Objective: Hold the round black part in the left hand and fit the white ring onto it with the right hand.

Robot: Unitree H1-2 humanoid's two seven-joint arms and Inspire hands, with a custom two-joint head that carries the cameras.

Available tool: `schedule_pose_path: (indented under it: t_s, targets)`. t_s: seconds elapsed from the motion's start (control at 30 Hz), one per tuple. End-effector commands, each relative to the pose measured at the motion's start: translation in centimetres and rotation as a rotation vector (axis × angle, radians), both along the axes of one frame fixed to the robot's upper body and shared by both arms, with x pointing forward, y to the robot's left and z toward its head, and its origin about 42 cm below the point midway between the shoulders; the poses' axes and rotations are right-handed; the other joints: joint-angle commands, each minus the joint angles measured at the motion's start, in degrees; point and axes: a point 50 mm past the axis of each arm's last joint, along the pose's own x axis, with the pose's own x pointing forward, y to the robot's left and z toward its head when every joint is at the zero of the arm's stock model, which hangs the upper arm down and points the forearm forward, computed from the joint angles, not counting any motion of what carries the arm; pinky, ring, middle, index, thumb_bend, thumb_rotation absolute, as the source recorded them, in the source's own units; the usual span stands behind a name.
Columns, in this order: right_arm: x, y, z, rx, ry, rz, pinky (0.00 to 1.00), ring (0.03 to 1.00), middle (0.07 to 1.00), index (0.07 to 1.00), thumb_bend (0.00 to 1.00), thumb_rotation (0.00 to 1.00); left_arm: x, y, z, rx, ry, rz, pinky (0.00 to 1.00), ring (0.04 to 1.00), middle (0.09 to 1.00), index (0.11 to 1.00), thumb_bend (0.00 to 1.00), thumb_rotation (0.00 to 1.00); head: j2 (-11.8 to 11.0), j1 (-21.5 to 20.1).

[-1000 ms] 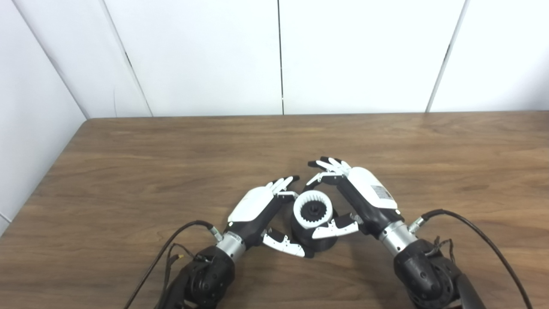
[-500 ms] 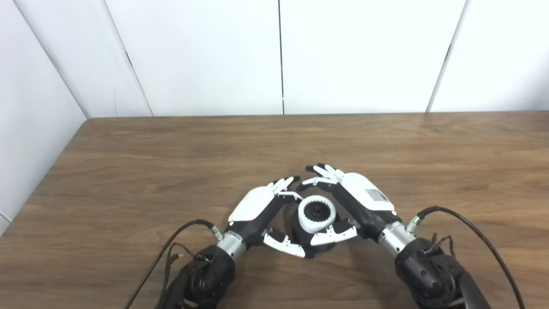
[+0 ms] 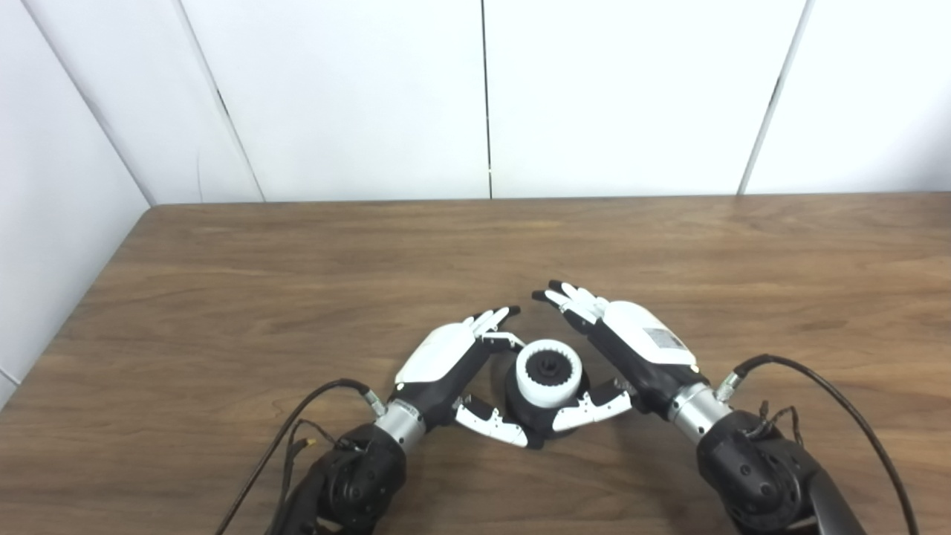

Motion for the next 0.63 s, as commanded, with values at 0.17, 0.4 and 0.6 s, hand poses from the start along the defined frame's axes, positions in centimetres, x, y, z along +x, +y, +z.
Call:
schedule_pose_path:
  t_s: [0.17, 0.4, 0.6]
  targets:
    - [0.6, -2.2, 2.6, -0.064, -0.022, -0.010, 0.98, 1.000, 1.000, 1.000, 1.00, 0.42, 0.5, 0.2, 2.0, -0.019, -0.074, -0.004, 1.00, 1.000, 1.000, 0.622, 0.97, 0.35, 0.05, -0.11]
    - [0.2, -4.4, 2.1, -0.081, 0.015, -0.031, 0.98, 1.000, 1.000, 1.000, 1.00, 0.42, 0.6, 0.3, 2.0, -0.019, -0.070, -0.002, 1.00, 1.000, 1.000, 0.623, 0.97, 0.35, 0.03, -0.34]
    - [0.1, -5.8, 1.8, -0.107, 0.048, -0.050, 1.00, 1.000, 1.000, 1.000, 1.00, 0.40, 0.7, 0.4, 2.0, -0.016, -0.069, 0.001, 1.00, 1.000, 1.000, 0.621, 0.98, 0.35, 0.12, -0.27]
